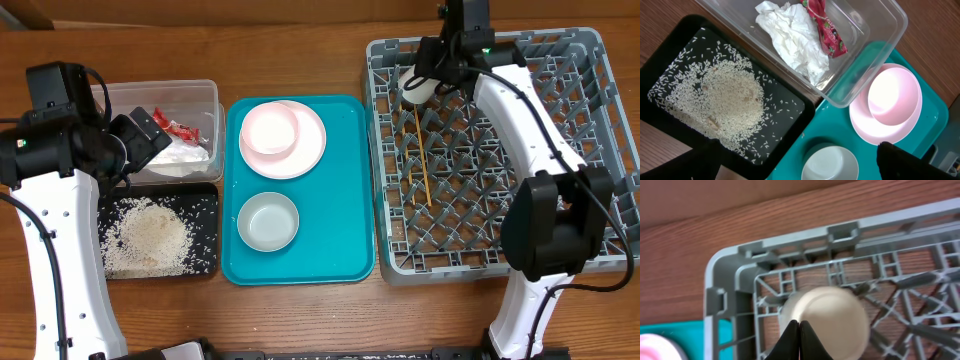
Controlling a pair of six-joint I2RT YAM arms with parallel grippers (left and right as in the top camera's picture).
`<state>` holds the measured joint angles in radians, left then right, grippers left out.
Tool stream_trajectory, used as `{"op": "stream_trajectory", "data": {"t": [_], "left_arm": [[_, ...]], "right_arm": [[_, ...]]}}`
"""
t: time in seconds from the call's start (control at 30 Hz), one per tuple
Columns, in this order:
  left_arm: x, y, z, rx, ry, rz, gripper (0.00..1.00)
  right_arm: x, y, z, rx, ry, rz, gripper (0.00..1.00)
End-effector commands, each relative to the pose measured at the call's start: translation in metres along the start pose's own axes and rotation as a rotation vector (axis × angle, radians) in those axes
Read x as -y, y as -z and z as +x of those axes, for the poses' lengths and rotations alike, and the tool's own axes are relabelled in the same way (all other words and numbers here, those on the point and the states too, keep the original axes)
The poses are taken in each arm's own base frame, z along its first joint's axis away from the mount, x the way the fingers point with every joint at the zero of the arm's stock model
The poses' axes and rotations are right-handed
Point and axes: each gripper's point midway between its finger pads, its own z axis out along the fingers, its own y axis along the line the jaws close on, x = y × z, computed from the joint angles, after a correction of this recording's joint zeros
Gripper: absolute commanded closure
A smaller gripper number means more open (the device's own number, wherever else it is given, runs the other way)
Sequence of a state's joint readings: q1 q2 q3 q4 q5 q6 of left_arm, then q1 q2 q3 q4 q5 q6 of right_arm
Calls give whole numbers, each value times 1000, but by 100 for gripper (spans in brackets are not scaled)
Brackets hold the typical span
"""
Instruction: Sort waste into correct bins and load items into the dishwasher
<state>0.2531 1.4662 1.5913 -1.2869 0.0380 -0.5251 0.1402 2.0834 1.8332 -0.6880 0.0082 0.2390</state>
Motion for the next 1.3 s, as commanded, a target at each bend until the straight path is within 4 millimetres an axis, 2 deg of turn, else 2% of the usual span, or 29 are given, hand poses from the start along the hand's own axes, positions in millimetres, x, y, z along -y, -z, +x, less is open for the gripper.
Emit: {"op": "stream_trajectory", "data": {"t": [0.0,0.23,0.33,0.47,0.57,0.8,0.9,1.1,1.27], "left_arm": [[0,-2,0,-7,5,-1,0],[0,-2,0,-7,5,-1,0],[0,-2,0,-7,5,0,0],[0,-2,0,-7,4,-1,0],[0,-2,0,-7,5,-1,0],[0,-2,0,-7,5,-1,0],[0,-2,0,-7,5,0,0],[0,-2,0,-7,4,-1,0],[0,-2,0,-7,5,-1,0]], "right_arm": [[10,18,-27,79,-14,33,96],[13,-9,1,-17,-11,38,96],[12,-11,9,-51,-12,28,96],[13,-11,8,-51,-3,29,96],[11,-3,2,-34,-4,18,96],[-6,40,-34,87,5,-21,96],[-6,41,-36,92,5,-23,96],[-1,18,-17,36,3,-7,96],[9,-18,12,-56,-2,21,96]]}}
